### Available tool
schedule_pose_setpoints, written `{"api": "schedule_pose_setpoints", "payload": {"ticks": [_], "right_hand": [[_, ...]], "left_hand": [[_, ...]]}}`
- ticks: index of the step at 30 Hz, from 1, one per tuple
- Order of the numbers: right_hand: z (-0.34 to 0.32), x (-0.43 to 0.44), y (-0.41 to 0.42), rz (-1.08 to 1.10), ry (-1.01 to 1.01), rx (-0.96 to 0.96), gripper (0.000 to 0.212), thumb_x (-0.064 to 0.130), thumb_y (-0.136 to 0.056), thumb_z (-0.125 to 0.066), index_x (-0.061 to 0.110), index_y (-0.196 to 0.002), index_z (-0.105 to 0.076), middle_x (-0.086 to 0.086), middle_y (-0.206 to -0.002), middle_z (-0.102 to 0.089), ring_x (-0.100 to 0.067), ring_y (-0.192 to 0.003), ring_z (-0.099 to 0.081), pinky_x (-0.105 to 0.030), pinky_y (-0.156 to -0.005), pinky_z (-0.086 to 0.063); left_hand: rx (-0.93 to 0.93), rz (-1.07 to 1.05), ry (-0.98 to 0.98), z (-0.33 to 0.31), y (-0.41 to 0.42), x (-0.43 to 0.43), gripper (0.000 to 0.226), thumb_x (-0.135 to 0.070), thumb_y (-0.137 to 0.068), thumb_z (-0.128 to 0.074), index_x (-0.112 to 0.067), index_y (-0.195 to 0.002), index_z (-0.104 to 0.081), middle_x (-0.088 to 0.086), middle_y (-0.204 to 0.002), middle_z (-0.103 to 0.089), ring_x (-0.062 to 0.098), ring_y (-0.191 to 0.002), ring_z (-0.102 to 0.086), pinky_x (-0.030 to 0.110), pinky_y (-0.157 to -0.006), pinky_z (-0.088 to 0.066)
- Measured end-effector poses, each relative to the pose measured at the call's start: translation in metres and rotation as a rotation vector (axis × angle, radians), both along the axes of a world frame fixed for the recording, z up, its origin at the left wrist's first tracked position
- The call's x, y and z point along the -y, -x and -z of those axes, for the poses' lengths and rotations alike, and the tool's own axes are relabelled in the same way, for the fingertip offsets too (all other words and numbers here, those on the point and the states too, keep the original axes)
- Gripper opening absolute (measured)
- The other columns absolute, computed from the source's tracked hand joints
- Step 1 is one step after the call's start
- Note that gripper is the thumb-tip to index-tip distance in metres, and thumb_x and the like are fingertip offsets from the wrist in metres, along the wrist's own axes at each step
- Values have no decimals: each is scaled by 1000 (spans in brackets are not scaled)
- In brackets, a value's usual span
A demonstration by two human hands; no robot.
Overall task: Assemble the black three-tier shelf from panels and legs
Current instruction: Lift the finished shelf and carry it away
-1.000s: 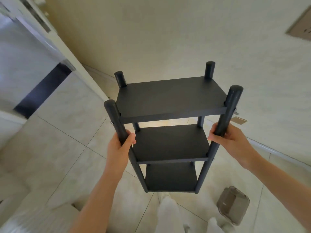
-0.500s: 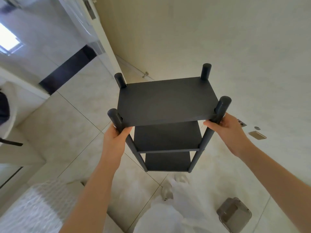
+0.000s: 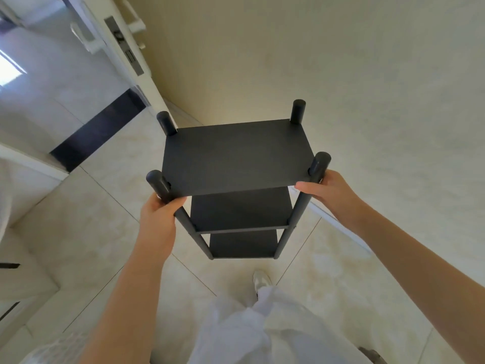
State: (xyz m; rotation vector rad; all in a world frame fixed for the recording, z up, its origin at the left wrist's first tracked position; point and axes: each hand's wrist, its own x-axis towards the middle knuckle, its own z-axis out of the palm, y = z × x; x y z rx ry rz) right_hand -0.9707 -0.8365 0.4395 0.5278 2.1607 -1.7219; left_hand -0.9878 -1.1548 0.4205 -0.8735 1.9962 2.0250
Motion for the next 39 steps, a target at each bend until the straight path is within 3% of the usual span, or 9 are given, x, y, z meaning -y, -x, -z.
{"api": "schedule_pose_setpoints", "payload": {"ticks": [7,12,18,20,22,25,31,35,39], "right_hand": [[-5,18,77,130,40,31,53,58,-73,-64,15,-104,-67,-15,-109,-69,-32,-107,-63,-52,-108,-43],[-1,37,117,323,99,64,53,61,-71,-57,19,-102,-63,-14,-114,-66,-30,-112,-61,-51,-111,-40],[7,57,154,495,163,216,97,77,-64,-47,15,-139,-44,-8,-141,-49,-31,-131,-46,-58,-110,-37],[11,58,166,547,186,235,101,81,-62,-43,15,-139,-45,-10,-140,-47,-31,-130,-45,-58,-109,-39],[16,57,178,595,208,245,89,78,-71,-44,16,-136,-49,-10,-137,-50,-30,-127,-48,-58,-108,-40],[37,49,193,657,242,245,59,60,-93,-47,18,-134,-52,-6,-137,-51,-29,-128,-47,-56,-107,-41],[77,38,206,613,259,326,24,36,-98,-52,15,-107,-58,-6,-111,-58,-22,-107,-57,-43,-104,-46],[101,34,214,554,246,403,18,18,-97,-50,12,-83,-58,-5,-90,-60,-18,-88,-58,-30,-90,-47],[142,37,224,523,210,497,22,8,-91,-48,11,-70,-45,-8,-75,-42,-21,-74,-40,-31,-79,-39]], "left_hand": [[13,253,29,0,104,24,24,-1,-89,-71,-23,-98,-70,-7,-98,-76,18,-108,-64,39,-102,-43],[76,544,29,4,182,39,26,-24,-85,-77,-28,-108,-66,-16,-103,-74,10,-111,-61,31,-97,-41],[231,700,90,16,267,50,74,-74,-55,-74,-12,-90,-54,4,-91,-52,7,-80,-50,19,-72,-37],[290,684,52,21,290,45,74,-71,-51,-67,-14,-95,-55,7,-106,-56,13,-96,-57,26,-89,-46],[330,631,-57,26,308,35,86,-66,-56,-65,-12,-121,-54,4,-136,-53,22,-133,-49,42,-119,-34],[337,565,-147,35,334,17,120,-71,-54,-62,-14,-155,-33,1,-159,-39,27,-148,-34,49,-123,-24],[407,500,-158,73,366,1,66,-43,-93,-63,-19,-151,-43,1,-155,-43,25,-146,-37,48,-121,-31],[500,523,-103,107,385,-3,3,-10,-96,-55,-8,-94,-54,10,-112,-53,26,-118,-54,41,-115,-39],[613,471,-83,143,398,-10,14,1,-90,-53,-7,-83,-45,10,-93,-43,21,-86,-49,33,-94,-44]]}}
